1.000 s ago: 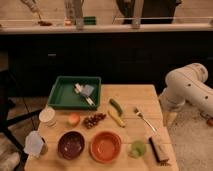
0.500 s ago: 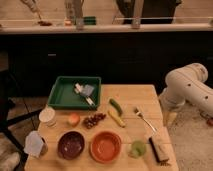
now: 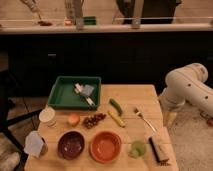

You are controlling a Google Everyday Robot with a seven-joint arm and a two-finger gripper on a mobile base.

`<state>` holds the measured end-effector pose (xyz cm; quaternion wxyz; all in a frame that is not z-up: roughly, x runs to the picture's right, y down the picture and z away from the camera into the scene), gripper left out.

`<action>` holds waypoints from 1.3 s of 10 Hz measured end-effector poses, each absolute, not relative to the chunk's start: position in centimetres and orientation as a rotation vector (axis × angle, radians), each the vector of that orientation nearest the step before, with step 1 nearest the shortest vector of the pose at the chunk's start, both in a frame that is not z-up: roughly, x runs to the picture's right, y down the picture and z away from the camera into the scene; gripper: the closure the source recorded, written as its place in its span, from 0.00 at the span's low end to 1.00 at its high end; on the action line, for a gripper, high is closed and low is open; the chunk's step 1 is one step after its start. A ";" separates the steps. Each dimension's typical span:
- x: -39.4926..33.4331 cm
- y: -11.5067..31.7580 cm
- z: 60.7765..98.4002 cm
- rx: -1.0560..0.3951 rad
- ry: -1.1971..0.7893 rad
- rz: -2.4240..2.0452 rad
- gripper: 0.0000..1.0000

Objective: Place sponge in table surface

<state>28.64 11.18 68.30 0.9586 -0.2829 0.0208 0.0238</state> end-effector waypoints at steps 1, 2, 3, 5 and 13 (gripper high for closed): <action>28.6 11.2 68.3 -0.574 0.042 0.048 0.20; 28.6 11.2 68.3 -0.574 0.042 0.048 0.20; 28.6 11.1 68.3 -0.573 0.041 0.046 0.20; 28.2 10.5 68.4 -0.555 0.009 -0.047 0.20; 19.8 9.1 67.1 -0.485 -0.231 -0.599 0.20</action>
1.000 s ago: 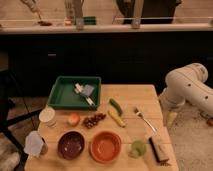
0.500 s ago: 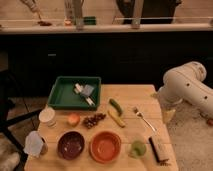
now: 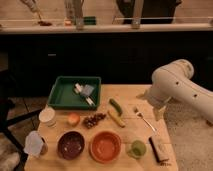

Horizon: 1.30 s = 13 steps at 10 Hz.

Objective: Place sponge in table surface

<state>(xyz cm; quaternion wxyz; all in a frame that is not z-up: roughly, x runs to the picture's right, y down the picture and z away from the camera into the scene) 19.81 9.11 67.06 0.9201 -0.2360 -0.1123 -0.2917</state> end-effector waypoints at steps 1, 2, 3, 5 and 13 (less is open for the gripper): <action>18.4 9.4 67.0 -0.491 -0.255 -0.653 0.20; 16.9 9.9 66.8 -0.503 -0.282 -0.720 0.20; 15.2 10.5 66.6 -0.516 -0.313 -0.799 0.20; 14.5 10.8 66.5 -0.525 -0.326 -0.843 0.20; 13.1 9.2 68.3 -0.486 -0.365 -0.879 0.20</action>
